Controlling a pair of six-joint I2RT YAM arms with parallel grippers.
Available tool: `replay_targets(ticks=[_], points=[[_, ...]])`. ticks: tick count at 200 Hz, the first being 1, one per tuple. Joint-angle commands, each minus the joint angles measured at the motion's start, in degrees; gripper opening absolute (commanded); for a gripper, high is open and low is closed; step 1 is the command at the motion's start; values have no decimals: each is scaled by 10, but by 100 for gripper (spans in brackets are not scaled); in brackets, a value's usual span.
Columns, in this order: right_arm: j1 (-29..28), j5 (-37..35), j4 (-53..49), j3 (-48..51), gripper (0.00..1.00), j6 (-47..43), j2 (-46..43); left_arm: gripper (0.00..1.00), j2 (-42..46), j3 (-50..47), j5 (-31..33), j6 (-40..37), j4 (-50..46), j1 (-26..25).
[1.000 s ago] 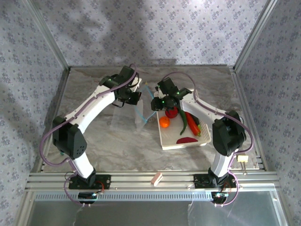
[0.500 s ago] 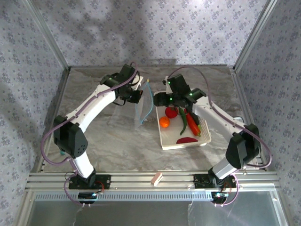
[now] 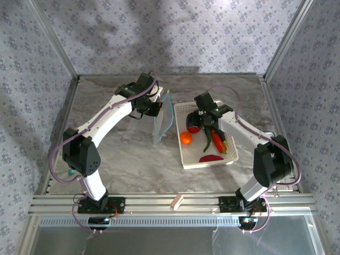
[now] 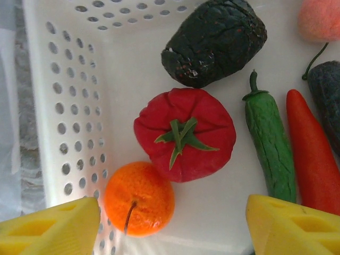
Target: Place the food in the zip-top bag and seal the zipper
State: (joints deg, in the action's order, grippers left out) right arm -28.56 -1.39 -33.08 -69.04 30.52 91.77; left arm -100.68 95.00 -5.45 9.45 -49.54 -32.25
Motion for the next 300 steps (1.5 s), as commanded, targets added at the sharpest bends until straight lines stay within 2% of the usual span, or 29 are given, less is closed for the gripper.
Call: replay_targets(ticks=[1, 76, 126, 143, 157, 177, 198, 257, 300], points=[[4, -13, 9, -19, 76, 27, 39, 0, -3, 7, -14, -8, 8, 5], [4, -37, 10, -53, 84, 65, 128, 0, 0, -2, -19, -10, 11, 14], [5, -44, 20, -66, 83, 64, 156, 0, -4, -2, -26, -11, 15, 16], [6, -43, 25, -70, 78, 63, 161, 0, -7, -2, -31, -10, 16, 16], [6, -40, 28, -68, 67, 63, 159, 0, -7, -4, -30, -9, 16, 16], [7, -36, 40, -54, 46, 62, 141, 0, -9, -5, -31, -8, 17, 16], [7, -36, 49, -40, 36, 60, 109, 0, -11, -4, -32, -5, 19, 14], [7, -40, 38, -31, 33, 30, -13, 0, -26, 13, -34, -1, 18, 5], [-7, 50, 87, -27, 33, 23, -84, 0, -44, 38, -40, 2, 15, 0]])
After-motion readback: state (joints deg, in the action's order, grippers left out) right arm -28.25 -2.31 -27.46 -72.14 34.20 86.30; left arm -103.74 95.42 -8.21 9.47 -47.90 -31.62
